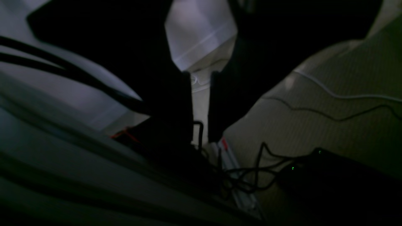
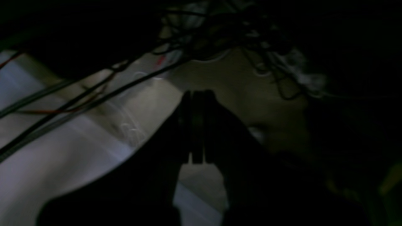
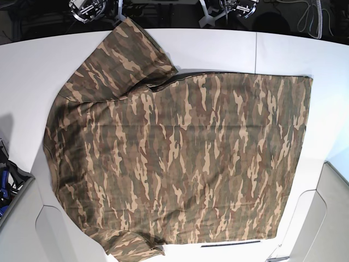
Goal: Fold the T-shirt properly
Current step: 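Move both grippers from rest toward the shirt's shoulder corners, then grasp the camouflage shirt's shoulder edge with both grippers, then lift the shirt edge with both grippers and pull it taut, then lower the shirt flat with both grippers and release it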
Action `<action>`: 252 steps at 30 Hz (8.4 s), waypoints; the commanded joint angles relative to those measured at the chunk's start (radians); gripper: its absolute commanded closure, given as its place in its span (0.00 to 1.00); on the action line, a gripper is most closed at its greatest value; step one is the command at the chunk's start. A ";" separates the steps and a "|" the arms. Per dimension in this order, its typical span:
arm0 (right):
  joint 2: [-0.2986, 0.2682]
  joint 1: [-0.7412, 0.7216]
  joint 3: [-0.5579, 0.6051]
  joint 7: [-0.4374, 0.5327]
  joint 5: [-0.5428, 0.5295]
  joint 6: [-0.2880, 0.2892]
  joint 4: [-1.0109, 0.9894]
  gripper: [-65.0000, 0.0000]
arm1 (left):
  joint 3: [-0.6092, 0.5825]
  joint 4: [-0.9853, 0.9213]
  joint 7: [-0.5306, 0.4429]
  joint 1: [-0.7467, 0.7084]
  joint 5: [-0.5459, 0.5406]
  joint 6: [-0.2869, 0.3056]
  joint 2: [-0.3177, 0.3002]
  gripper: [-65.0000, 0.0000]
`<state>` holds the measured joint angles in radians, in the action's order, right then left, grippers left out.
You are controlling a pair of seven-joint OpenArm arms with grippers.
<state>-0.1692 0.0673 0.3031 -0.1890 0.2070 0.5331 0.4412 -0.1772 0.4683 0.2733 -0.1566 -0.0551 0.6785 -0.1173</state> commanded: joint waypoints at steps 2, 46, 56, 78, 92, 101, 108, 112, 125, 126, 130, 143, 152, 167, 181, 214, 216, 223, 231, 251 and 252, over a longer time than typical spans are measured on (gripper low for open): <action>-0.016 0.009 0.000 0.002 -0.042 0.014 0.011 1.00 | 0.000 0.055 0.003 -0.050 -0.019 0.020 -0.018 0.82; -0.280 0.631 -0.583 -0.419 -0.820 0.020 1.446 1.00 | 0.663 1.319 0.398 -0.711 -0.585 0.020 -0.119 0.56; -0.236 0.515 -0.632 -0.422 -0.817 -0.045 1.415 0.50 | 0.848 1.336 0.419 -0.710 -0.805 0.020 -0.172 0.56; -0.172 0.435 -0.423 -0.441 -0.861 -0.032 1.213 0.50 | 0.862 1.299 0.419 -0.518 -0.854 -0.017 -0.389 0.30; -0.040 0.438 -0.414 -0.441 -0.838 -0.032 1.213 0.50 | 0.780 0.959 0.404 -0.283 -0.853 -0.017 -0.449 0.30; -0.040 0.438 -0.414 -0.441 -0.839 -0.032 1.213 0.50 | 0.673 0.898 0.400 -0.234 -0.853 -0.016 -0.447 0.30; -0.040 0.438 -0.414 -0.441 -0.839 -0.031 1.213 0.54 | 0.598 0.898 0.420 -0.234 -0.853 -0.016 -0.447 0.35; -0.040 0.438 -0.414 -0.441 -0.839 -0.031 1.213 0.91 | 0.579 0.898 0.419 -0.233 -0.846 0.002 -0.448 0.82; -0.029 0.437 -0.557 -0.475 -0.960 0.032 1.318 1.00 | 0.687 0.984 0.420 -0.195 -0.986 0.020 -0.448 1.00; -0.029 0.436 -0.577 -0.474 -0.979 0.032 1.336 1.00 | 0.696 0.996 0.420 -0.195 -0.993 0.020 -0.449 1.00; -0.030 0.369 -0.632 -0.475 -0.985 0.032 1.376 1.00 | 0.697 1.012 0.420 -0.159 -0.995 0.020 -0.447 1.00; -0.030 -0.039 -0.654 -0.474 -0.832 0.032 1.211 1.00 | 0.622 0.911 0.314 0.092 -0.801 0.020 -0.447 1.00; -0.030 -0.334 -0.654 -0.461 -0.814 0.041 0.881 1.00 | 0.484 0.707 0.218 0.292 -0.635 0.020 -0.447 1.00; -0.029 -0.575 -0.570 -0.331 -0.666 0.040 0.571 0.92 | 0.476 0.578 0.201 0.428 -0.612 0.020 -0.438 0.94; -0.035 -0.550 -0.730 -0.523 -0.645 0.039 0.678 0.43 | 0.567 0.579 0.398 0.447 -0.676 -0.039 -0.437 0.51; -0.077 -0.278 -0.916 -0.307 -0.731 0.032 0.540 0.43 | 0.616 0.573 0.277 0.309 -0.581 -0.158 -0.298 0.38; -0.077 -0.278 -0.887 -0.292 -0.731 0.032 0.531 0.43 | 0.589 0.571 0.253 0.310 -0.570 -0.167 -0.296 0.38; -0.063 -0.286 -0.769 -0.259 -0.725 0.032 0.531 0.44 | 0.538 0.571 0.238 0.325 -0.568 -0.167 -0.295 0.40; -0.020 -0.328 -0.737 -0.259 -0.674 0.031 0.531 0.93 | 0.538 0.571 0.239 0.334 -0.542 -0.166 -0.279 1.00; -0.022 -0.238 -0.765 -0.459 -0.744 0.040 0.771 1.00 | 0.547 0.585 0.372 0.305 -0.743 0.000 -0.370 1.00; -0.024 -0.222 -0.765 -0.463 -0.752 0.040 0.789 1.00 | 0.552 0.597 0.375 0.291 -0.751 0.000 -0.371 1.00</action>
<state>-0.1799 -0.1383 -0.4583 -0.6666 -0.5240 0.5621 1.2110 0.3687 1.0466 0.6582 0.1204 -0.7841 0.6609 -0.4660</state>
